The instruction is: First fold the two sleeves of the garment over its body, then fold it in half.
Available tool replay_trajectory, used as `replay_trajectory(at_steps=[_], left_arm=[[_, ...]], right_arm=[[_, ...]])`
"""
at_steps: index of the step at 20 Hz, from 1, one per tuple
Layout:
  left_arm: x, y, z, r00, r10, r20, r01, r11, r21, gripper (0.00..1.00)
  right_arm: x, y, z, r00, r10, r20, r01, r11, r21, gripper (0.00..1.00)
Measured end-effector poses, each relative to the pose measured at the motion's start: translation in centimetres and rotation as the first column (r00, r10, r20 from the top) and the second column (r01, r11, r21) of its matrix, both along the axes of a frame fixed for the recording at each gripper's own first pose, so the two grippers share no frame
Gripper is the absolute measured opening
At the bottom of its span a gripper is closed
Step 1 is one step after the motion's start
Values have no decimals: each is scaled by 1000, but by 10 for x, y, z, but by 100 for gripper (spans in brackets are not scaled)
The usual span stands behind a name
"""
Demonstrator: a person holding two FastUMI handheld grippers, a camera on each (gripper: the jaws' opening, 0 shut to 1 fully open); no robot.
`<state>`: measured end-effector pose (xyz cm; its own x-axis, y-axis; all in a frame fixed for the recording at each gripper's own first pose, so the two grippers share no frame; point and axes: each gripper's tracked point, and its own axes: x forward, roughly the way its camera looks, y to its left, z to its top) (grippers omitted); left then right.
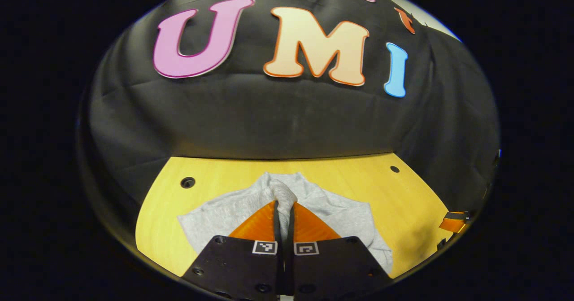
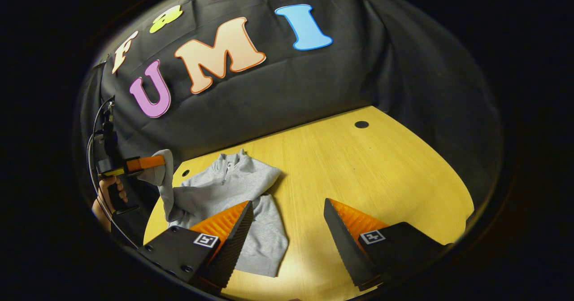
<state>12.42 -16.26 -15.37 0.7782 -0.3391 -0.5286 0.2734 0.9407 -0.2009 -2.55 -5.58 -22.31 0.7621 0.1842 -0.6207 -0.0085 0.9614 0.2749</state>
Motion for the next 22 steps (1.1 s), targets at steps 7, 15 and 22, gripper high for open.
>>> replay_trajectory(at_steps=[7,15,22], left_arm=[[-6,-109,-22,988,-140,-68,141,990,0,0],[-12,-177,-82,970,-171,-175,188,978,88,0],[-22,-205,-91,970,-174,-171,180,984,20,78]], right_arm=[[-15,-47,-5,999,-49,-7,49,999,-1,98],[-24,-71,-11,998,-60,-15,60,998,-6,98],[-29,-59,-18,1000,5,-19,-5,1000,2,95]])
